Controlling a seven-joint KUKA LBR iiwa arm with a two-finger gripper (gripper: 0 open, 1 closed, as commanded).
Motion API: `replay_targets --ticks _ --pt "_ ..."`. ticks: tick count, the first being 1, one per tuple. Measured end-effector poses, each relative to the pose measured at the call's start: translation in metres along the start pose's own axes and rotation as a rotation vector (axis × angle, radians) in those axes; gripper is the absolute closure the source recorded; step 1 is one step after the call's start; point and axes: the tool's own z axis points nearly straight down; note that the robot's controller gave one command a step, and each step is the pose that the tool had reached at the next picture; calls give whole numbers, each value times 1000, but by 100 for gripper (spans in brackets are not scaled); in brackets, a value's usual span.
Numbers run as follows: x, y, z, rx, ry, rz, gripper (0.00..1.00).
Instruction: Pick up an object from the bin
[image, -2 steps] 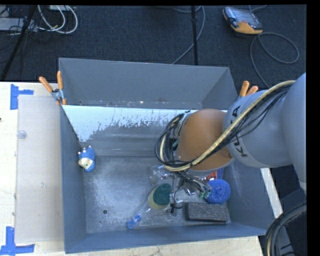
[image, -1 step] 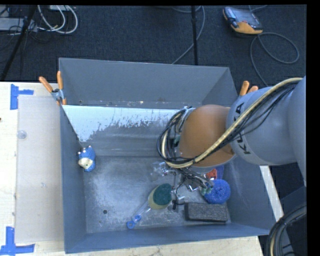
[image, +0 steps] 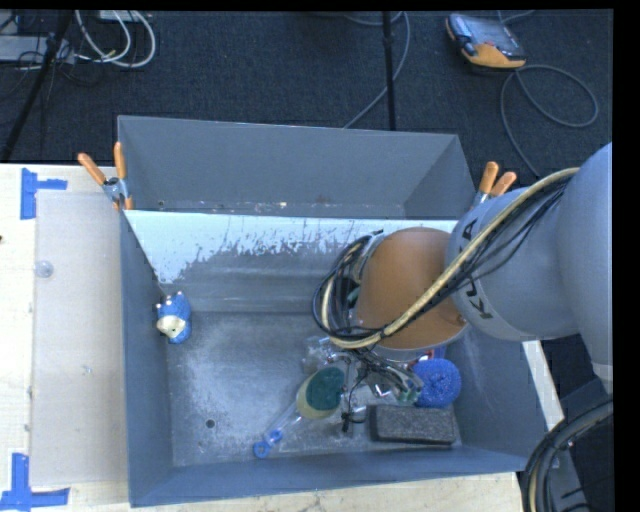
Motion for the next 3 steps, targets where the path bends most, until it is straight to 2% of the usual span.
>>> replay_targets --ticks 1,3 --pt "-2 0 12 2 -5 17 100" --pt "0 0 8 2 0 17 100"
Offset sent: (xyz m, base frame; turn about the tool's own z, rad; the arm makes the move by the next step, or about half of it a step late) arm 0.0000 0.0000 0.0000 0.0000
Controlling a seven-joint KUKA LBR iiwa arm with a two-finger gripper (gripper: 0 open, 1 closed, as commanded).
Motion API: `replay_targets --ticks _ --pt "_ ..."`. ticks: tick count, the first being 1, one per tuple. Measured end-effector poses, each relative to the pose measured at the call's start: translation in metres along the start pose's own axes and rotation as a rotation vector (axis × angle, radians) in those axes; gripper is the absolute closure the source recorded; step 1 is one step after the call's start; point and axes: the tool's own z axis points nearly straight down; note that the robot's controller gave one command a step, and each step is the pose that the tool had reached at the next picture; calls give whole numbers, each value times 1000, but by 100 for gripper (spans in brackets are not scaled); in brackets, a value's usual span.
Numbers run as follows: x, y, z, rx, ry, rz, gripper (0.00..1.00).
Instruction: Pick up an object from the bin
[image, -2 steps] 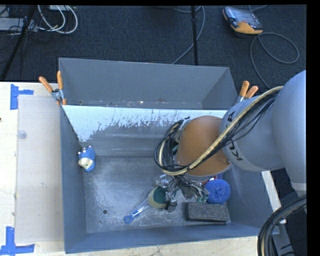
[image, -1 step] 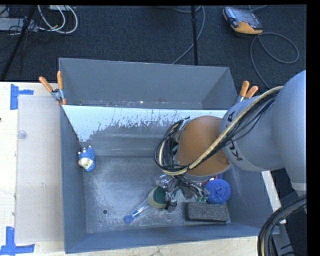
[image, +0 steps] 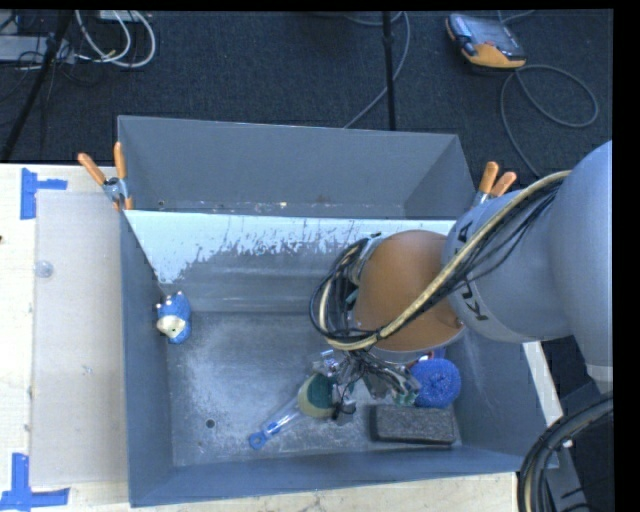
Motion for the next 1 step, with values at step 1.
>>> replay_targets --ticks 1 --pt "2 1 -21 -1 5 1 100"
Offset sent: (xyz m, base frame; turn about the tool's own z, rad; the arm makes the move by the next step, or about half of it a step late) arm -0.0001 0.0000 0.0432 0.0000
